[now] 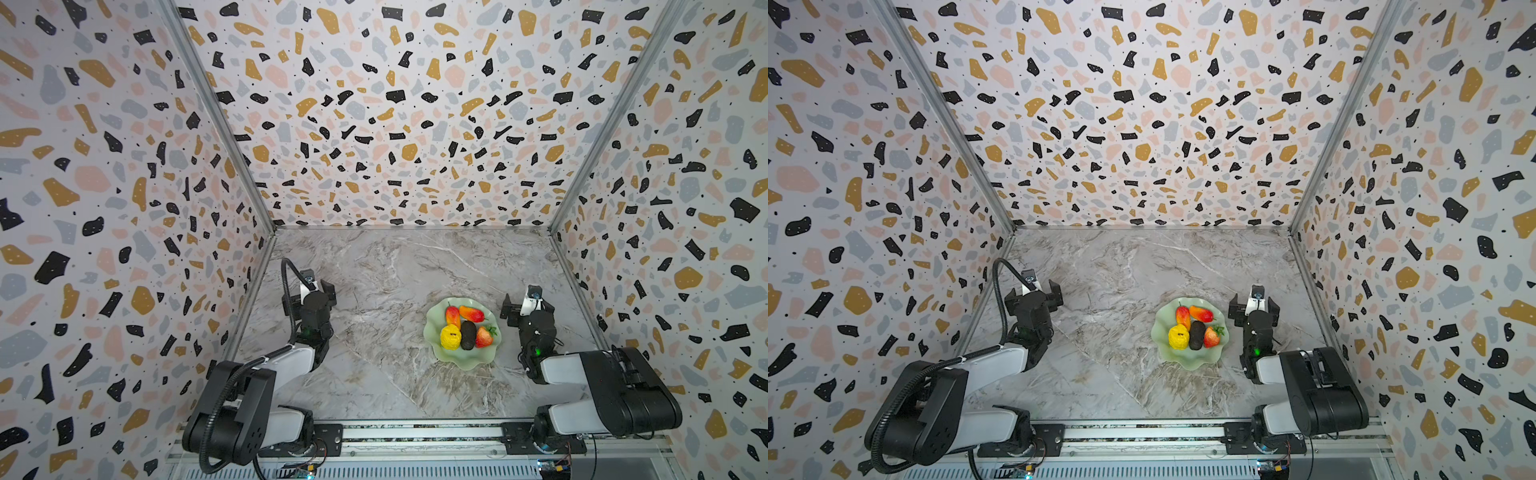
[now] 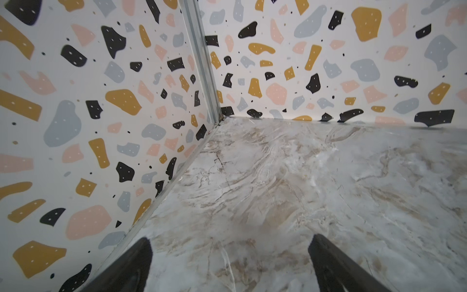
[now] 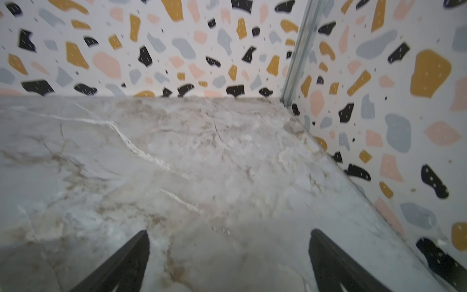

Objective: Place and organize the fake fruits in the fruit bowl

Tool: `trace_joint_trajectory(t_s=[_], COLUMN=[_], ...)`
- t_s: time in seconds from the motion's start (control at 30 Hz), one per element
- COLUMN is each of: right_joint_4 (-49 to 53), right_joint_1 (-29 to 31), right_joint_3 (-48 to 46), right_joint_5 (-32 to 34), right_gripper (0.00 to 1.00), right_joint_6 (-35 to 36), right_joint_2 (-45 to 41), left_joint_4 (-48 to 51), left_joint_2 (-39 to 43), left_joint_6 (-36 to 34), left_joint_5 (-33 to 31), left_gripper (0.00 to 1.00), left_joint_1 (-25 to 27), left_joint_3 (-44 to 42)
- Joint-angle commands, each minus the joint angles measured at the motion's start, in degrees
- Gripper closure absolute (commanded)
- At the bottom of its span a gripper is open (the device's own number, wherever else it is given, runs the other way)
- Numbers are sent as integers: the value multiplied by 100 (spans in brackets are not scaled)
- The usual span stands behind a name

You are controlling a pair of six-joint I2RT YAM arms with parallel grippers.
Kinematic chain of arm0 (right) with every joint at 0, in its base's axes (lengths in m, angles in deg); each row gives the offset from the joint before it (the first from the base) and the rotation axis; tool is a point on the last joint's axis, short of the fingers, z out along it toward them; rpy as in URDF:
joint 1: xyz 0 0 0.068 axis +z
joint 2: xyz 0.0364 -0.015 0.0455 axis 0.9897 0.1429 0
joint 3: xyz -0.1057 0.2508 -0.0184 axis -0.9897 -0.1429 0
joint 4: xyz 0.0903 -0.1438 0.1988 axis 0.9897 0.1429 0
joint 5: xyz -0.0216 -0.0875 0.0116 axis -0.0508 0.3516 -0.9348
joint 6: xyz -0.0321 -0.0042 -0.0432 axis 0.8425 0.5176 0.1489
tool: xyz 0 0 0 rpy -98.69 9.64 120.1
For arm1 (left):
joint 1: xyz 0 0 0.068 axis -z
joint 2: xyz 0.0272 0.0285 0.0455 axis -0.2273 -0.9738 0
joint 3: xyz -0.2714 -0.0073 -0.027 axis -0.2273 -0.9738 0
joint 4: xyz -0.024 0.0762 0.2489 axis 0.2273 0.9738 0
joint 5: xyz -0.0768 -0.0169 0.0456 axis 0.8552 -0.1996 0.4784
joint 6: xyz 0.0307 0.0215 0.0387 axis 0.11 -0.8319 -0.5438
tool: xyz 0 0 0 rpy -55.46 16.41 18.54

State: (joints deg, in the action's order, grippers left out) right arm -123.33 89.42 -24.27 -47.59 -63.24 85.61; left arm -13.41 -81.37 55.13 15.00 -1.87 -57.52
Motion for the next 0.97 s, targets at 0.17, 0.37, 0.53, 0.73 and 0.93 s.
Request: trace_joint_trajectory(t_s=[0.17, 0.37, 0.53, 0.73, 0.93], right_joint_4=[-1358, -755, -797, -745, -788], right_joint_1=[-263, -306, -217, -188, -209], right_joint_3=[47, 137, 135, 178, 154], right_joint_5=[-819, -903, -772, -743, -752], right_gripper=[1, 1, 1, 1, 1], right_joint_6=[107, 52, 110, 117, 110], right_joint_2=[531, 347, 348, 393, 371], left_joint_4=[-484, -1531, -3024, -2282, -2382], left_joint_2=[840, 435, -660, -469, -449], left_joint_6=[104, 312, 258, 336, 332], left_joint_5=[-61, -97, 281, 348, 342], left_gripper=[0, 0, 0, 0, 0], left_joint_1=[-87, -176, -256, -292, -292], left_joint_3=[-637, -1289, -1510, -1306, -1359])
